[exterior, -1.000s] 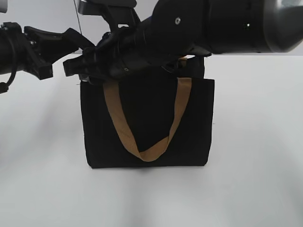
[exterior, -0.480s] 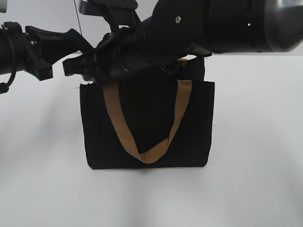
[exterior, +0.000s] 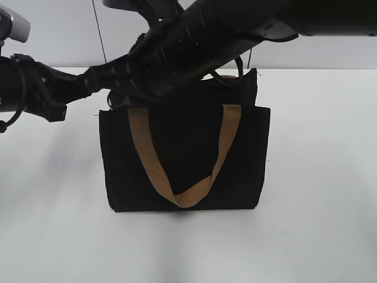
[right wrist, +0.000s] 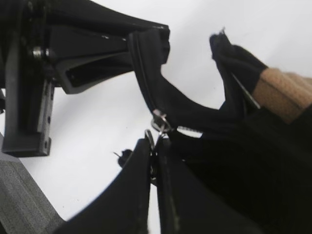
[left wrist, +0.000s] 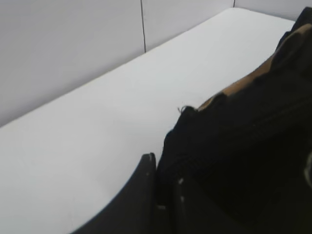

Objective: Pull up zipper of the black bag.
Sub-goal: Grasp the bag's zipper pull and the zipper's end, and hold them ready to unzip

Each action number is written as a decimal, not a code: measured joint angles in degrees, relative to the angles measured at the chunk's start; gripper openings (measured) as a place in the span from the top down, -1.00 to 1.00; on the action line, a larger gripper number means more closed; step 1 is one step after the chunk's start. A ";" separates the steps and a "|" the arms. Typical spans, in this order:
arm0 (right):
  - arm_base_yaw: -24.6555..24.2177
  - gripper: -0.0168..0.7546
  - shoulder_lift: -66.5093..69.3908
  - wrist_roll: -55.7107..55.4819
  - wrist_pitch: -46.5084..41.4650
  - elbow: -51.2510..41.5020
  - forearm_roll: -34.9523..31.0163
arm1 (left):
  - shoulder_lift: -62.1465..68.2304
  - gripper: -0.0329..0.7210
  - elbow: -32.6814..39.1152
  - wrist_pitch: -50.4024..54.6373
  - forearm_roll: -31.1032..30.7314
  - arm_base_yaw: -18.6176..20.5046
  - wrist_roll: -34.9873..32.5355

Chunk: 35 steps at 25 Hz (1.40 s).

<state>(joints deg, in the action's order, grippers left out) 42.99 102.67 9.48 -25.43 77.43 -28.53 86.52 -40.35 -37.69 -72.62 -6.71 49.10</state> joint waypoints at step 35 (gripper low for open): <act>-17.18 0.98 -1.64 0.02 -42.67 13.71 17.42 | -4.00 0.85 0.16 10.00 -6.49 -0.21 13.50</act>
<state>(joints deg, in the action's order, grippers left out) 25.81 101.03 9.50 -68.10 91.14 -11.12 82.52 -40.19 -27.70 -79.10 -6.92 62.60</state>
